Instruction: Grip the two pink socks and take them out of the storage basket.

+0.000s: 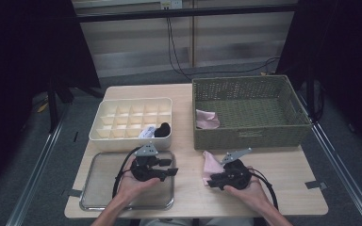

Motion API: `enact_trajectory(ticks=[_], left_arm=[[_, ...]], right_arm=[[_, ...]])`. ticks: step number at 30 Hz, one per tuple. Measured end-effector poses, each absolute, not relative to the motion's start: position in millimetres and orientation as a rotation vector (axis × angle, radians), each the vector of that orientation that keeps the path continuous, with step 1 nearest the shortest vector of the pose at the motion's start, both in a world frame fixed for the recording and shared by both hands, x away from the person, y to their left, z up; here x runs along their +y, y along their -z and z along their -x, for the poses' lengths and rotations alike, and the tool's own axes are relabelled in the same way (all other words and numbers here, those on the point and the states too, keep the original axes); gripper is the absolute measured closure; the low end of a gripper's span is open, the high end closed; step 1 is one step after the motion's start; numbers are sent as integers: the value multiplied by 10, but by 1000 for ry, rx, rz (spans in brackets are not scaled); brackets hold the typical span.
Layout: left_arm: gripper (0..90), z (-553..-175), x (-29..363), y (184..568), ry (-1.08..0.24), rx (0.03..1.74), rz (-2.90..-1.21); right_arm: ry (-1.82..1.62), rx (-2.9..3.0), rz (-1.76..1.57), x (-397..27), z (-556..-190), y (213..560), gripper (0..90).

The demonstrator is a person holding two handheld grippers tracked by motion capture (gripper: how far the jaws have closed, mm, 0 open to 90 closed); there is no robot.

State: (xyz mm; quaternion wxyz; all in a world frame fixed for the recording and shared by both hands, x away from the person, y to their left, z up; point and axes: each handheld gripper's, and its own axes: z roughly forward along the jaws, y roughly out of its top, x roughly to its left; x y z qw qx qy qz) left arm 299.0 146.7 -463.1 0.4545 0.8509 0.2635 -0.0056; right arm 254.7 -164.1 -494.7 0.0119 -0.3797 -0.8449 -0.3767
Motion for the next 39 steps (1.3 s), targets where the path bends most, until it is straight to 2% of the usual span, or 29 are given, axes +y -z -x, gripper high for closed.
enact_trajectory(ticks=[4, 9, 19, 28, 33, 39], left_arm=[[516, -2983, 1451, 4642, 17, 646, -2106], [516, -2983, 1444, 4649, 25, 644, -2109], [517, -2990, 1466, 4646, 19, 648, -2107], [518, -2994, 1464, 4649, 22, 648, -2106], [519, -2993, 1463, 4649, 25, 647, -2104], [518, -2997, 1465, 4650, 28, 646, -2103]], right_arm=[[1170, -2647, 1185, -1637, -2541, 4958, 825], [1169, -2611, 1204, -1640, -2535, 4968, 895], [1186, -2579, 1162, -1588, -2490, 4966, 899], [1210, -2599, 1148, -1544, -2496, 4944, 710], [1230, -2618, 1157, -1555, -2502, 4921, 657], [1221, -2612, 1173, -1627, -2541, 4906, 644]])
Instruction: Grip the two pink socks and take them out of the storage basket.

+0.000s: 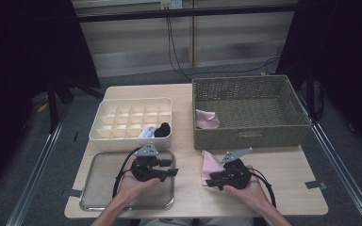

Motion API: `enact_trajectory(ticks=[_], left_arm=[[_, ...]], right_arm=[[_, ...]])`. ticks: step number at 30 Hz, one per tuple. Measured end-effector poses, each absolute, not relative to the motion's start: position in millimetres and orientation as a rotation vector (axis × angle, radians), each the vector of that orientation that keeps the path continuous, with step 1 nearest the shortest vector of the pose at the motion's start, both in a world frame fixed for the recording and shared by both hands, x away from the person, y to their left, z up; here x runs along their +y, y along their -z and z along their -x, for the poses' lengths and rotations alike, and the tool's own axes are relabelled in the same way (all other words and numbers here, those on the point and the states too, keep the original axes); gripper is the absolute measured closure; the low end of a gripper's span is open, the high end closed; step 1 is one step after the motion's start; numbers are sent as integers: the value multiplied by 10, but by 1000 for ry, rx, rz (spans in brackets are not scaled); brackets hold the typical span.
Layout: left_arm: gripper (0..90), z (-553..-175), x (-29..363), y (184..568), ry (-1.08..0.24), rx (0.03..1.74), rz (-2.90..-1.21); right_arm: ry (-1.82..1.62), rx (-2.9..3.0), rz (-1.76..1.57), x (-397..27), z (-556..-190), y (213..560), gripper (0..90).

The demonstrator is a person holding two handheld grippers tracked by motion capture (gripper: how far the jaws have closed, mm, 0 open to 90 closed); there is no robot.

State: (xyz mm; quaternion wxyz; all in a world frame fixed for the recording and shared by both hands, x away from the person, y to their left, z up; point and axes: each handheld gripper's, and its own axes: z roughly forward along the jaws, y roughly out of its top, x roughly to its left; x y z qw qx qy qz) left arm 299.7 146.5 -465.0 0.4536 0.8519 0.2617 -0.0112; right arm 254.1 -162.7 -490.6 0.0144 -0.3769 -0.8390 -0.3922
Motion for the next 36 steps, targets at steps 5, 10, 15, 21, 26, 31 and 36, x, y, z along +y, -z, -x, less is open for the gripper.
enact_trajectory(ticks=[5, 10, 15, 21, 26, 31, 36], left_arm=[[518, -2993, 1475, 4642, 26, 650, -2098], [518, -2991, 1468, 4646, 25, 648, -2099], [518, -2988, 1456, 4652, 29, 641, -2103], [532, -2991, 1467, 4647, 31, 646, -2096], [557, -2980, 1455, 4644, 35, 636, -2094], [575, -2988, 1437, 4653, 46, 637, -2092], [583, -2990, 1422, 4646, 44, 637, -2089]], right_arm=[[1197, -2658, 1154, -1603, -2544, 4960, 625], [1178, -2745, 1151, -1571, -2499, 4957, 814], [1179, -2679, 1195, -1594, -2524, 4965, 871], [1296, -2525, 1203, -1645, -2501, 4771, 874], [1422, -2396, 1262, -1777, -2488, 4601, 874], [1522, -2318, 1335, -1994, -2483, 4477, 874], [1542, -2261, 1338, -2021, -2434, 4422, 874]])
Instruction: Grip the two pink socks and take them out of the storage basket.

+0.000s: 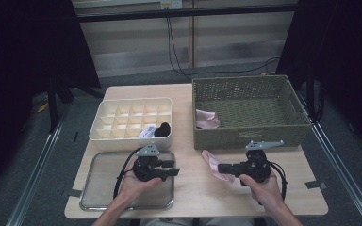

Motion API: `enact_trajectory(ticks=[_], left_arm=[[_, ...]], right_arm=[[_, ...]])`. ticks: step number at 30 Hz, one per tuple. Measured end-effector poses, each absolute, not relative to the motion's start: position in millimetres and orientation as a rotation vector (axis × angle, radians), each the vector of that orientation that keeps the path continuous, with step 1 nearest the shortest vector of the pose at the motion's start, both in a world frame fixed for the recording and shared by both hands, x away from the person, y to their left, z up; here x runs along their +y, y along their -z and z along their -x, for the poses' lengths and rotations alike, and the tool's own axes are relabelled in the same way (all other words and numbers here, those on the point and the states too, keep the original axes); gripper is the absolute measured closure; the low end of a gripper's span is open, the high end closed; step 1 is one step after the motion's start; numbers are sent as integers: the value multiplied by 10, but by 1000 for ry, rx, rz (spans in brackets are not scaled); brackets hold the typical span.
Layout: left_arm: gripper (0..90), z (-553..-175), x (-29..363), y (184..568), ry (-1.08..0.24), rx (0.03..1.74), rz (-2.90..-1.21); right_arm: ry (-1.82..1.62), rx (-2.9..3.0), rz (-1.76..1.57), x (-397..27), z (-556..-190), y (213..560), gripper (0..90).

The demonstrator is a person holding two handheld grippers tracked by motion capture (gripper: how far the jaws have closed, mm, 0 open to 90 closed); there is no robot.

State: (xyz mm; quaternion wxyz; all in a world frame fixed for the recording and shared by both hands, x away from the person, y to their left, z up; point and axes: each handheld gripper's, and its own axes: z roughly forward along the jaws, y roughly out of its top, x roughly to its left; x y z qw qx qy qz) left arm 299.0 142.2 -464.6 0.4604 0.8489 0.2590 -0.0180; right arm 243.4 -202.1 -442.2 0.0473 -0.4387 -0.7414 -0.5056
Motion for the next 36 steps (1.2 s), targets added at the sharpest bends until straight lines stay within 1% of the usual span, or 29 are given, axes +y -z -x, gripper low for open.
enact_trajectory(ticks=[5, 9, 14, 18, 22, 25, 28, 30, 33, 34, 36], left_arm=[[582, -2989, 1402, 4644, 54, 637, -2080], [571, -2993, 1357, 4646, 71, 626, -2081], [605, -3002, 1279, 4664, 82, 613, -2093], [614, -2992, 1217, 4644, 90, 592, -2100], [663, -2976, 1115, 4646, 111, 576, -2100], [683, -2972, 1010, 4695, 127, 578, -2112], [686, -2949, 890, 4730, 162, 557, -2122], [672, -2917, 819, 4737, 180, 526, -2136], [664, -2884, 738, 4757, 187, 499, -2161], [662, -2874, 720, 4761, 192, 499, -2161], [662, -2854, 698, 4765, 196, 486, -2163]], right_arm=[[1604, -2224, 1255, -1859, -2383, 4281, 874], [1651, -2159, 1253, -1813, -2408, 4195, 873], [1584, -2156, 1363, -1880, -2485, 4362, 873], [1518, -2172, 1444, -1985, -2531, 4504, 873], [1481, -2173, 1527, -2128, -2606, 4587, 871], [1457, -2152, 1581, -2218, -2646, 4652, 870], [1384, -2150, 1614, -2284, -2705, 4752, 860], [1355, -2152, 1655, -2337, -2740, 4814, 854], [1346, -2166, 1674, -2394, -2763, 4832, 840], [1347, -2172, 1675, -2412, -2767, 4823, 819], [1348, -2206, 1695, -2447, -2756, 4788, 807]])
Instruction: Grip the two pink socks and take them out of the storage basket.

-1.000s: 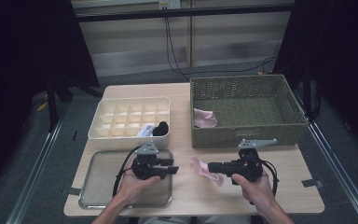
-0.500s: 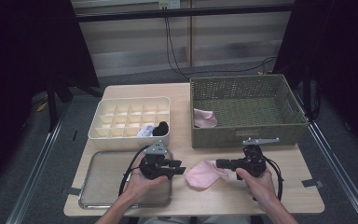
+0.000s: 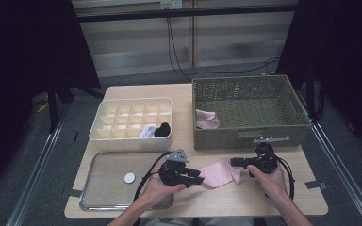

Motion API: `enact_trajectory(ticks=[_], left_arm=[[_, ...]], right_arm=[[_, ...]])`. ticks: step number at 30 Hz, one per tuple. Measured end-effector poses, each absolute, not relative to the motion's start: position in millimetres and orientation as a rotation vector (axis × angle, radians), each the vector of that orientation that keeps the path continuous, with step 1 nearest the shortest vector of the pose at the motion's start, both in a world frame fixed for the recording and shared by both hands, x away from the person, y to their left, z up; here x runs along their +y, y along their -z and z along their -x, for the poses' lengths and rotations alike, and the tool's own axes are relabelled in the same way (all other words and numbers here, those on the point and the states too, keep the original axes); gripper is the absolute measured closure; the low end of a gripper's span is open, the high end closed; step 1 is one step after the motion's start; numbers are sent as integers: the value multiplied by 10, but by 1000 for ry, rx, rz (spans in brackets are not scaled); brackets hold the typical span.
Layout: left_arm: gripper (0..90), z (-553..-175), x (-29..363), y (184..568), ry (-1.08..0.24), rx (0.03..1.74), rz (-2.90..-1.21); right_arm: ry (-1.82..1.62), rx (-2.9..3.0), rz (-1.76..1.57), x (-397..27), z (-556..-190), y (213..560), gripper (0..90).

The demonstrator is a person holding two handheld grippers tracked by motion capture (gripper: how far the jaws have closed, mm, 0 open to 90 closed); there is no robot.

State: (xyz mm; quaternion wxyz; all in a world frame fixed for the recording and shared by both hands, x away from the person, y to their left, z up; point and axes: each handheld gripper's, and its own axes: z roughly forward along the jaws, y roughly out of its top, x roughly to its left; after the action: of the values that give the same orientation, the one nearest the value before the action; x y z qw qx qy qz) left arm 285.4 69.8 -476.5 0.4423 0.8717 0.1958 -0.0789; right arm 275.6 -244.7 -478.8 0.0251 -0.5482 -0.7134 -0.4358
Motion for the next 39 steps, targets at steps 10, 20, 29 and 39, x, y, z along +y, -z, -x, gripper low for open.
enact_trajectory(ticks=[10, 20, 29, 39], left_arm=[[677, -2880, 756, 4739, 190, 508, -2147], [653, -2896, 794, 4744, 176, 529, -2149], [715, -2874, 845, 4759, 177, 526, -2152], [646, -2904, 864, 4811, 162, 577, -2160]], right_arm=[[1391, -2216, 1771, -2723, -2639, 4684, 712], [1246, -2344, 1735, -2649, -2633, 4866, 774], [1157, -2379, 1662, -2449, -2586, 4968, 860], [1135, -2394, 1500, -2117, -2456, 4969, 849]])
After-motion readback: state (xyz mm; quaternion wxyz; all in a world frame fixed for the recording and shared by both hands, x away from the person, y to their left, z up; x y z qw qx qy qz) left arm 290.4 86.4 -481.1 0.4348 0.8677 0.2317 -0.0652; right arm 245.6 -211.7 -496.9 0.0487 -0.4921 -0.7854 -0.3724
